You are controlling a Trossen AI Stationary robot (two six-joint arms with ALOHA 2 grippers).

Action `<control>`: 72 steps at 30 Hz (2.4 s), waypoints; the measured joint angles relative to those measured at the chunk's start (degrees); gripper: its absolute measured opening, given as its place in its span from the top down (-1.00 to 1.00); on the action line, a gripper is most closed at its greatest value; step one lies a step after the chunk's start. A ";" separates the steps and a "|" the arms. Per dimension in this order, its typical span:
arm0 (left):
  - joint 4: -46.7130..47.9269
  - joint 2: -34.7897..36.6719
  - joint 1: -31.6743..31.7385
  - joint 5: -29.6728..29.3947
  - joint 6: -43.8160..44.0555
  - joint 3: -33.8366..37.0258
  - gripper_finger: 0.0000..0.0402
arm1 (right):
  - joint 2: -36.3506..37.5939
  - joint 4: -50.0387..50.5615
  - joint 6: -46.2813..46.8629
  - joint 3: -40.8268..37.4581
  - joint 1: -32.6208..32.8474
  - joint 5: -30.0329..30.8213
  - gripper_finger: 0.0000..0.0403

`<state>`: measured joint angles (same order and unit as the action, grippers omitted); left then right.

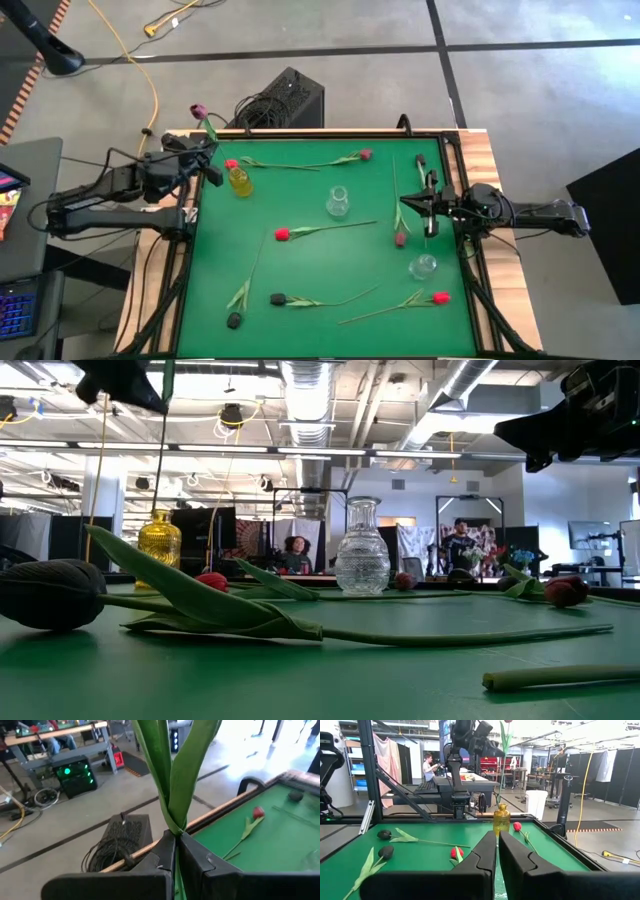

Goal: Sort flowers into vase by color
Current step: Put the left dark red flower into the yellow vase, then put the right dark red flower into the yellow vase

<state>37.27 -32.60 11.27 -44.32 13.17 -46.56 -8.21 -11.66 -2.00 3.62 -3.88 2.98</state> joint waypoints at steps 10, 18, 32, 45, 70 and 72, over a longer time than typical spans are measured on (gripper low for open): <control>-3.10 0.07 0.96 0.99 -2.70 -0.94 1.00 | -0.01 0.00 0.00 0.00 0.00 0.00 0.75; -3.50 0.01 0.96 0.51 -4.40 -1.80 1.00 | -0.01 0.00 -0.20 0.00 0.00 0.00 0.75; -3.92 -0.04 0.96 0.47 -0.05 4.42 1.00 | -0.02 0.02 -0.17 0.00 0.00 0.00 0.75; -3.81 -0.02 0.96 1.38 4.55 8.54 1.00 | 0.00 0.01 0.01 0.00 0.00 0.00 0.75; 13.99 -2.75 0.96 20.17 14.17 1.35 0.01 | -0.02 -0.49 -0.09 0.00 0.00 0.00 0.75; 14.23 -3.45 0.96 24.82 16.04 1.22 0.01 | -0.01 -0.90 -0.17 0.00 0.00 0.00 0.75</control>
<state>51.50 -36.05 12.23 -19.51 29.21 -45.34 -8.21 -12.56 -2.17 3.62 -3.88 2.98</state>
